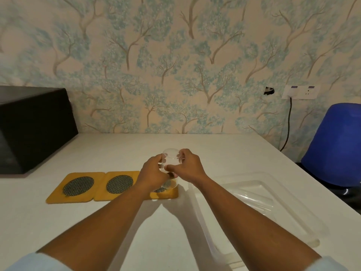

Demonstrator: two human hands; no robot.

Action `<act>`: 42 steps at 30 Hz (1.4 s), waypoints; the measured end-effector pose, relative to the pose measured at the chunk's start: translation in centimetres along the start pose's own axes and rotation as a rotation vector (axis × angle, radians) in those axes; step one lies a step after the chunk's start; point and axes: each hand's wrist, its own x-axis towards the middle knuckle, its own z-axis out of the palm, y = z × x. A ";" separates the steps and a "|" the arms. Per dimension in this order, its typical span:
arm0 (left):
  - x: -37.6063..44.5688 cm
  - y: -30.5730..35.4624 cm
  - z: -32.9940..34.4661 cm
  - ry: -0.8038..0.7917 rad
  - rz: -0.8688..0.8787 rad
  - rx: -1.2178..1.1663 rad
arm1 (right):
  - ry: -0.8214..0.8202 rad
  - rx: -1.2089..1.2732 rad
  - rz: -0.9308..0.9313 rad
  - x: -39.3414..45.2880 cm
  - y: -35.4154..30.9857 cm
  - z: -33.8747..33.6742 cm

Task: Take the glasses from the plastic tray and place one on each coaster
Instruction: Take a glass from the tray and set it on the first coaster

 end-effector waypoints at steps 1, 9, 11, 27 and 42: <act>0.0 -0.1 0.2 0.008 -0.003 0.008 | -0.002 -0.017 -0.011 0.1 0.3 0.0; 1.5 -2.6 0.6 0.057 -0.067 0.043 | -0.079 -0.097 -0.039 1.9 1.0 2.1; 2.0 -3.1 0.7 0.056 -0.078 0.046 | -0.099 -0.099 -0.035 2.4 1.2 2.6; 3.6 -5.1 0.5 0.026 -0.140 0.083 | -0.145 -0.104 0.012 4.2 1.6 5.0; 1.9 1.5 2.1 0.228 0.268 0.150 | 0.044 -0.094 0.069 2.3 2.7 -3.8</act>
